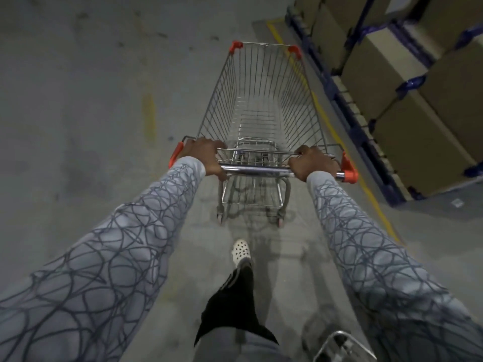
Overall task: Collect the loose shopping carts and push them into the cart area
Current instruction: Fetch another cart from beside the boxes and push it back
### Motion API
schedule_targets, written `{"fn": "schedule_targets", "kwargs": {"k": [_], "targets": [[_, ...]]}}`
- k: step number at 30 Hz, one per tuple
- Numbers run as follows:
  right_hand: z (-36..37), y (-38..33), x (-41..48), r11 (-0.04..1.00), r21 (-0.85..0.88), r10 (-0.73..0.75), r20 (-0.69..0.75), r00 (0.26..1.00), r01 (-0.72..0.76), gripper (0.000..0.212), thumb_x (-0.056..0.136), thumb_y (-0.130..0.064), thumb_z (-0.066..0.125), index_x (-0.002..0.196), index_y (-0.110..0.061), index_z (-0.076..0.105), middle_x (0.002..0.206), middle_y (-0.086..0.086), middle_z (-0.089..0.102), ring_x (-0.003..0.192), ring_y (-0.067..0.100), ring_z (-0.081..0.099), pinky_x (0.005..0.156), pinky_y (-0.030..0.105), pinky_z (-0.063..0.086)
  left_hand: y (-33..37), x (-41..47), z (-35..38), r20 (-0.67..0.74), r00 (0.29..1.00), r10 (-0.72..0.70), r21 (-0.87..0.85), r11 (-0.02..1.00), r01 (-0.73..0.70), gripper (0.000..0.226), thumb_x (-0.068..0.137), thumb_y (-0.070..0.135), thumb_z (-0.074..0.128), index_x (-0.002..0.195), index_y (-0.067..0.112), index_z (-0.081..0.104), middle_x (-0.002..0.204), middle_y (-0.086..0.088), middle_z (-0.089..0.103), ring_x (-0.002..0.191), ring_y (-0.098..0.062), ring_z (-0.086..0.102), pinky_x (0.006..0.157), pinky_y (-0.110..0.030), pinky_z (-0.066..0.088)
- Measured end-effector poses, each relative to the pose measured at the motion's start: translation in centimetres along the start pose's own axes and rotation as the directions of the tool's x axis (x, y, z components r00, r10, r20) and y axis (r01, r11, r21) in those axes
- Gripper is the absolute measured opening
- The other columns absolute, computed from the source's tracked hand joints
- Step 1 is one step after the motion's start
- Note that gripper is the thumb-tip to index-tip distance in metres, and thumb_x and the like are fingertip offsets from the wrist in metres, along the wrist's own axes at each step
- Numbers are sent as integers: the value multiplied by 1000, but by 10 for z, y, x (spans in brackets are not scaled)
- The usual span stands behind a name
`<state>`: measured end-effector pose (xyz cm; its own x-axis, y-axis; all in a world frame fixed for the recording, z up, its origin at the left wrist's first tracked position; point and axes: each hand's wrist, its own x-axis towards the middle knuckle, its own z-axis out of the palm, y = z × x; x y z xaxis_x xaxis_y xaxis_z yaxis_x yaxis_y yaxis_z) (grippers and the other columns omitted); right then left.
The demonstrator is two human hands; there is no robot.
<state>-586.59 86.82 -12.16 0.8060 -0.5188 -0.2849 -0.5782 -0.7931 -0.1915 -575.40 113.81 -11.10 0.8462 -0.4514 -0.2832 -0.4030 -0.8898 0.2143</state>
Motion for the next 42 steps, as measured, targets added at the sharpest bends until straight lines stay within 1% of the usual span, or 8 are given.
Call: {"fn": "schedule_targets", "kwargs": {"k": [7, 15, 20, 22, 28, 34, 38, 42], "targets": [[-46, -36, 177, 1000, -22, -17, 27, 999, 17, 54, 90, -51, 35, 136, -30, 54, 142, 5, 51, 125, 35, 54, 99, 49, 38, 4, 176, -51, 24, 999, -30, 0, 1000, 30, 100, 31, 71, 71, 127, 57, 46, 112, 17, 65, 117, -23, 56, 106, -55, 37], [-93, -65, 347, 1000, -9, -23, -44, 999, 23, 48, 85, -49, 39, 125, -34, 62, 128, 5, 62, 113, 31, 61, 95, 46, 41, 12, 347, -99, 143, 985, -94, 18, 996, 93, 111, 31, 73, 72, 134, 61, 32, 143, 14, 46, 138, -30, 37, 110, -65, 25], [-133, -79, 493, 996, -3, -86, -97, 992, 86, 42, 80, -45, 45, 111, -28, 69, 117, 5, 69, 105, 32, 65, 77, 39, 38, 28, 479, -130, 94, 987, -129, -19, 991, 131, 109, 25, 75, 71, 128, 60, 38, 125, 16, 55, 129, -24, 46, 109, -61, 27], [-150, -84, 550, 992, -6, -124, -96, 988, 124, 39, 79, -42, 46, 106, -26, 69, 113, 7, 70, 101, 33, 66, 75, 38, 39, 36, 530, -141, 61, 987, -151, -29, 988, 153, 109, 23, 76, 70, 126, 60, 41, 120, 18, 57, 126, -22, 49, 108, -59, 29], [-196, -108, 703, 978, -21, -209, -52, 977, 208, 43, 81, -43, 49, 116, -28, 69, 121, 7, 68, 108, 34, 65, 82, 40, 42, 61, 644, -185, -4, 979, -206, -50, 977, 206, 97, 39, 69, 75, 130, 52, 49, 123, 16, 63, 124, -20, 53, 110, -56, 34], [-234, -141, 825, 959, -45, -274, 104, 956, 280, 59, 79, -54, 39, 131, -35, 59, 139, 3, 55, 122, 33, 58, 100, 49, 40, 69, 735, -214, -62, 943, -327, -67, 944, 323, 99, 35, 74, 64, 131, 53, 49, 121, 12, 63, 120, -21, 56, 104, -59, 40], [-254, -177, 916, 944, -62, -316, 115, 942, 324, 54, 84, -49, 40, 133, -34, 57, 142, 3, 53, 123, 32, 57, 102, 50, 42, 59, 810, -245, -85, 927, -365, -92, 929, 358, 96, 38, 71, 63, 132, 52, 50, 121, 12, 64, 120, -22, 58, 106, -60, 38], [-271, -225, 1016, 939, -79, -325, 105, 940, 334, 49, 88, -47, 40, 133, -36, 57, 144, 2, 51, 126, 31, 55, 101, 49, 39, 31, 909, -278, -117, 916, -384, -93, 922, 375, 95, 35, 71, 60, 128, 54, 51, 116, 16, 68, 113, -21, 62, 104, -55, 42]]}}
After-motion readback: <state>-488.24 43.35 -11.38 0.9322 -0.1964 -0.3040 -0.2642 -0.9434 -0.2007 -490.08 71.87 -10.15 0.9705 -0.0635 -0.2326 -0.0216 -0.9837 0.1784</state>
